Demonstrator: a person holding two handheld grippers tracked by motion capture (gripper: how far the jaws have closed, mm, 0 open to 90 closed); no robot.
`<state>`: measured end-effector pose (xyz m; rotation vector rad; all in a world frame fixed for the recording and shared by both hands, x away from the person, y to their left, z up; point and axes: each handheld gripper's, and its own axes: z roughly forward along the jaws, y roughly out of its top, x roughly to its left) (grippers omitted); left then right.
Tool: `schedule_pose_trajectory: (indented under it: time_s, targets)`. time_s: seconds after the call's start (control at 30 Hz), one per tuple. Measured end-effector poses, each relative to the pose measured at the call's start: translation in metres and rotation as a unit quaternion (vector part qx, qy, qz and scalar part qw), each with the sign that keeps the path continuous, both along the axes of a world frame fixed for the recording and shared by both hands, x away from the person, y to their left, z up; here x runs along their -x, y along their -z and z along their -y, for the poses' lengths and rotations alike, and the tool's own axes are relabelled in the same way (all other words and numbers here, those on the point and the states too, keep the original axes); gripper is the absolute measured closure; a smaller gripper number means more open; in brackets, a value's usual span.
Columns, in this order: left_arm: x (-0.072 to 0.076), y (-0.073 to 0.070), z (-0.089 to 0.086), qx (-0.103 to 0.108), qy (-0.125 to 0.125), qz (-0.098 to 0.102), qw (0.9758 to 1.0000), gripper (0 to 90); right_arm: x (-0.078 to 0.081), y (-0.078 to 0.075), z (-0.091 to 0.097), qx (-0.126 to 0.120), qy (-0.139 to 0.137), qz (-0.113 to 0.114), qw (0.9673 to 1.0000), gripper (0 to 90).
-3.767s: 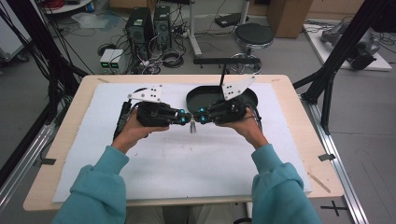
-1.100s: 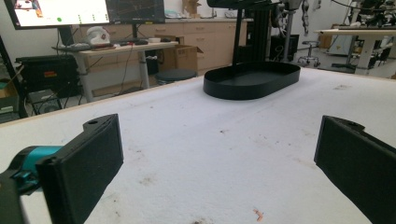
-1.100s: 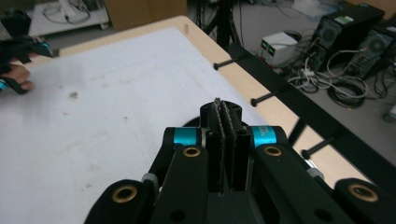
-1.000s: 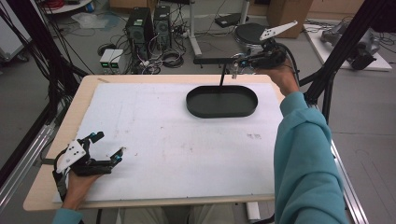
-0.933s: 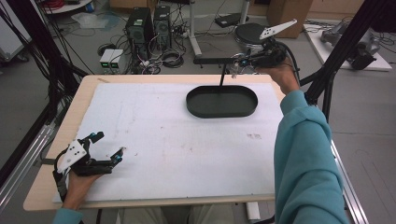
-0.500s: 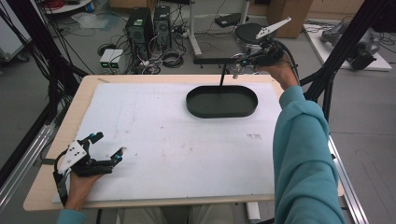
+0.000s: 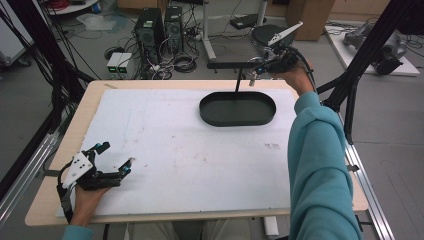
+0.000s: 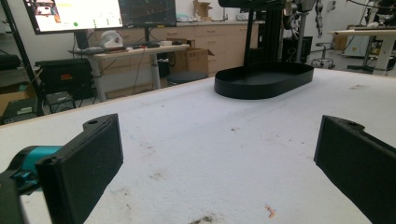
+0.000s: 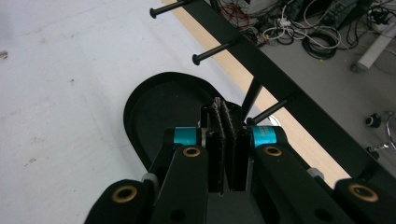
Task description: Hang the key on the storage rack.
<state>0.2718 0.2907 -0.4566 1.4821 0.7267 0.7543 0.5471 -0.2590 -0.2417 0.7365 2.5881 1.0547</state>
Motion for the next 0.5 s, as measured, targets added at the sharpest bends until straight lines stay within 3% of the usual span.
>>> schedule_pose_trajectory:
  time_s: [0.5]
  targets:
    - [0.0,0.0,0.0,0.001,0.001,0.001,1.0,1.7,-0.009,0.011,-0.004,0.02,0.024,-0.018,0.9994,88.7]
